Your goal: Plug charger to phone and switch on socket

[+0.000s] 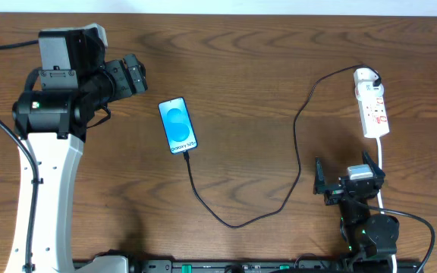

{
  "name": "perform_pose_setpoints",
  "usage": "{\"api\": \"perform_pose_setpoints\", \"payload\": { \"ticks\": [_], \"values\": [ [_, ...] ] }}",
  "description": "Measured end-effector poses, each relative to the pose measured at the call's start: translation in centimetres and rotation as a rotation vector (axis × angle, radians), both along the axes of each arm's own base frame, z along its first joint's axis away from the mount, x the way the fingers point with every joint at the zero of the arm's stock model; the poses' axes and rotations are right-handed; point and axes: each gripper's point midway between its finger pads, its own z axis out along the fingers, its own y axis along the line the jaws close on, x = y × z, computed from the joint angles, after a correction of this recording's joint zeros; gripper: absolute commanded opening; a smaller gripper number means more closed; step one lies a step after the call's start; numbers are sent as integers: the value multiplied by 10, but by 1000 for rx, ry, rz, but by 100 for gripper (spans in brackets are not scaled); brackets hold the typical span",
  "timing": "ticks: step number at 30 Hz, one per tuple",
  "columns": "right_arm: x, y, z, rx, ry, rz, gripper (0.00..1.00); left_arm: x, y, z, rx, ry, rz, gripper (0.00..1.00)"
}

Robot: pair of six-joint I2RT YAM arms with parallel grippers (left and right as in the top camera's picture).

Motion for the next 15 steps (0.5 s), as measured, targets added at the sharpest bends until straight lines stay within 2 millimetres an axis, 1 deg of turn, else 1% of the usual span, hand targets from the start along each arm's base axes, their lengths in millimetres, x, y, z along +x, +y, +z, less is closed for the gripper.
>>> {"api": "perform_pose_setpoints", "payload": {
  "ticks": [10,15],
  "values": [
    [0,0,0,0,0,0,99,0,0,0,0,1,0,94],
    [0,0,0,0,0,0,99,-4,1,-4,7,21,3,93]
  ]
}}
